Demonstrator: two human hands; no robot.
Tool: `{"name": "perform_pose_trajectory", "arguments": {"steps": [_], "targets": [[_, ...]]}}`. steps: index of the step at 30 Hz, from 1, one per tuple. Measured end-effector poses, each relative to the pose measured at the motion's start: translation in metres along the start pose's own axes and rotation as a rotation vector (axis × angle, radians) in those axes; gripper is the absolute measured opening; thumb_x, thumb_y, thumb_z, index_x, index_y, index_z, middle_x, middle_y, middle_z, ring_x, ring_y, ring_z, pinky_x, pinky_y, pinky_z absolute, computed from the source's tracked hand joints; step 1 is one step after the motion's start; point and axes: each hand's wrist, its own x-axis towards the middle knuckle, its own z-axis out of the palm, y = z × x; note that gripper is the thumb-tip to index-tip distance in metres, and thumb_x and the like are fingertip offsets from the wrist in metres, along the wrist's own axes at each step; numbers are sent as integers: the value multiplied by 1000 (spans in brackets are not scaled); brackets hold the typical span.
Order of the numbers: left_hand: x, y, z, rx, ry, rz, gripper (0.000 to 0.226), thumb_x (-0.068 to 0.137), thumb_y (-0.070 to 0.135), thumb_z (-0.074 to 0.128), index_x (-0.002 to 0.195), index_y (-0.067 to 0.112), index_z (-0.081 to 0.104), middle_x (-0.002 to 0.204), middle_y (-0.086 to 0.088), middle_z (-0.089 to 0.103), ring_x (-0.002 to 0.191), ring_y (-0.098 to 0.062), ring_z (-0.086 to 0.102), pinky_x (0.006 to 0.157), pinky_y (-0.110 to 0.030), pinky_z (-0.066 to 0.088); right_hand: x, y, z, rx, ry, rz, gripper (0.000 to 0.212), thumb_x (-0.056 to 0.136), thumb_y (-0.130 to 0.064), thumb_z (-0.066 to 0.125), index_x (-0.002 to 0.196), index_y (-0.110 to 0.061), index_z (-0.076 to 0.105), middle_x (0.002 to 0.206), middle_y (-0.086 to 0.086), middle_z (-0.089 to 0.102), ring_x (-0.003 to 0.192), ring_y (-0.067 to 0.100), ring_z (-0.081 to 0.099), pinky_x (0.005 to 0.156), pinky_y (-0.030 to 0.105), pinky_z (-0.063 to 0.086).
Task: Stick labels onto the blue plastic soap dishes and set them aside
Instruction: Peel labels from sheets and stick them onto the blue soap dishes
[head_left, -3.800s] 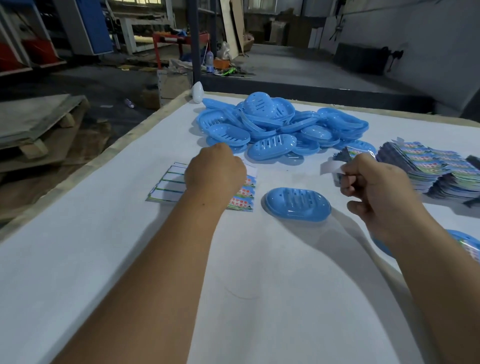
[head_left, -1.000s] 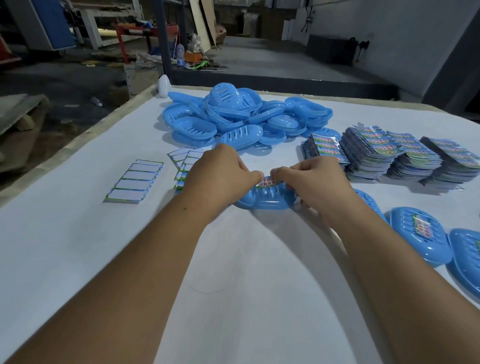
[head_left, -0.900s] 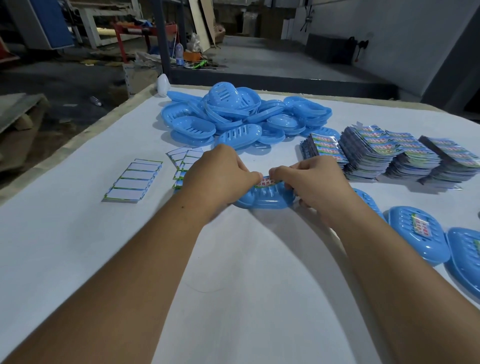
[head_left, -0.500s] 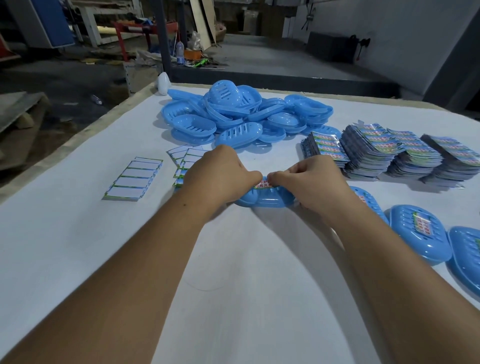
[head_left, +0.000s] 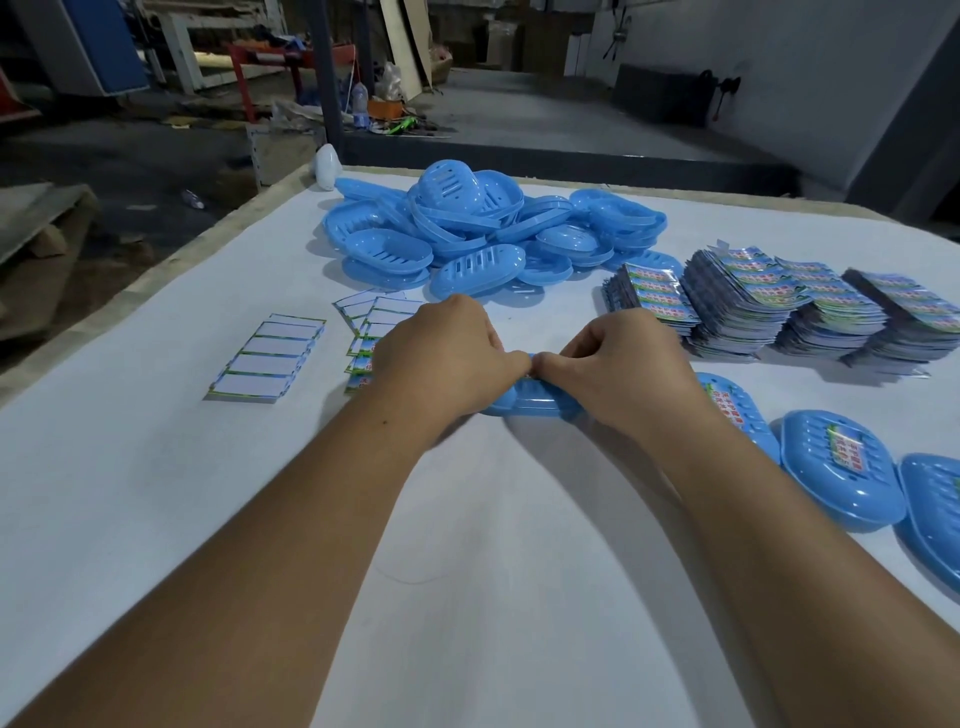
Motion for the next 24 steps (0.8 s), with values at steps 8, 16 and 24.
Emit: {"name": "perform_pose_trajectory", "arguments": {"steps": [8,16,24], "targets": [[2,-4,1,-53,44,-11,32,75,55,68,89,32,50,87,12,57,82,-18,57,61,-32,35,-10,-3,-2,-30,-85,-264,42,86,-42,72,125,-28,66,118,-7,66,108,14,60,89,29,45],[11,-6,0,-172,171,-11,17,84,46,59,92,34,51,78,17,49,83,-21,54,70,-34,35,-26,-11,-5,-228,-202,-356,66,83,-54,65,145,-40,48,121,-5,65,113,25,59,96,36,46],[12,-10,7,-170,195,-11,14,83,46,58,91,34,55,76,16,52,79,-20,55,67,-33,37,-43,2,-22,-516,17,-104,54,81,-67,53,109,-23,70,115,5,65,108,34,60,85,39,46]]}}
